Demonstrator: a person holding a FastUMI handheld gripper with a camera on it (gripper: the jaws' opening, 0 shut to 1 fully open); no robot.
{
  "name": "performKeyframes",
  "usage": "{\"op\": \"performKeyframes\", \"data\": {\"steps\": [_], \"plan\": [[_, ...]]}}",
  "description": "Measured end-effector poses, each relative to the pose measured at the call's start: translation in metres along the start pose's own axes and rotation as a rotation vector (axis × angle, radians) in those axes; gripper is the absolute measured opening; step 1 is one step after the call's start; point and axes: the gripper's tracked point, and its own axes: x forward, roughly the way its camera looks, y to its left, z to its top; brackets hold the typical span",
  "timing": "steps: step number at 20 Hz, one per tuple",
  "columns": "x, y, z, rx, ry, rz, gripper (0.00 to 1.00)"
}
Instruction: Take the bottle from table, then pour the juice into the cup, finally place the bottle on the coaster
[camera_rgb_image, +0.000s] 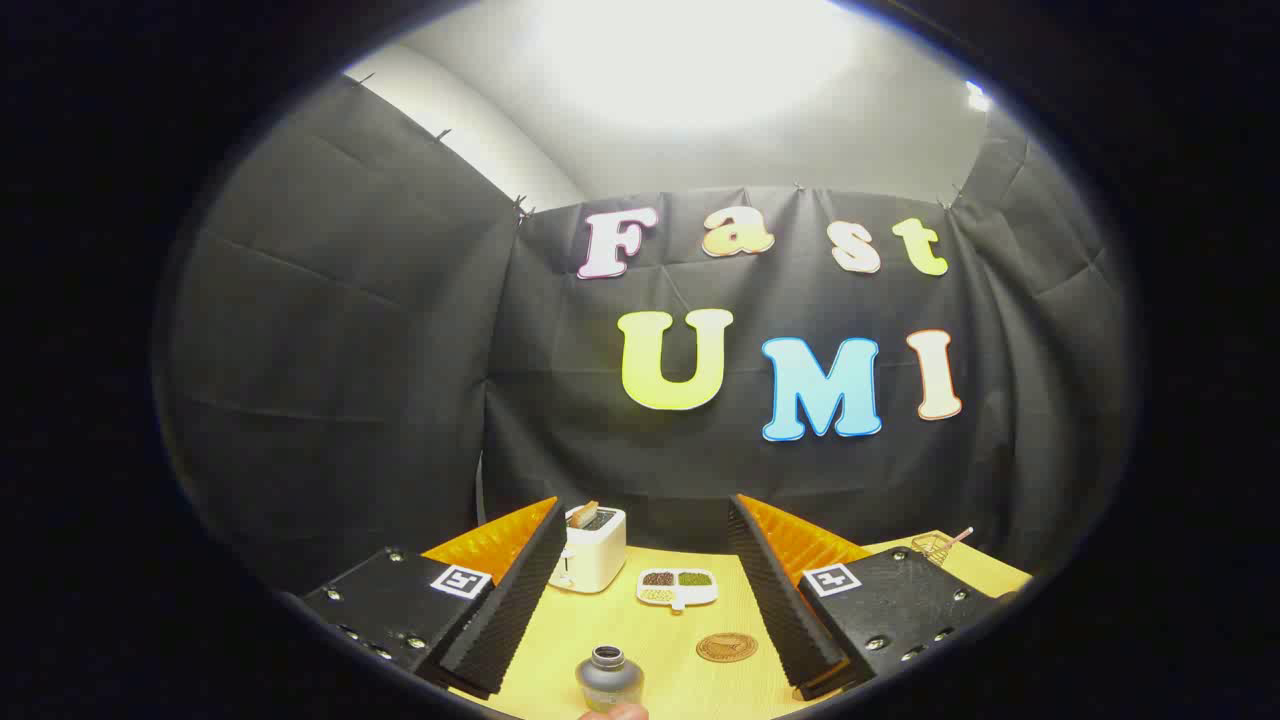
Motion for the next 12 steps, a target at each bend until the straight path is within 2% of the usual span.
{"op": "performKeyframes", "data": {"steps": [12], "plan": [[-0.0022, 0.0028, 0.0042, 0.024, -0.03, 0.011, 0.98]]}}
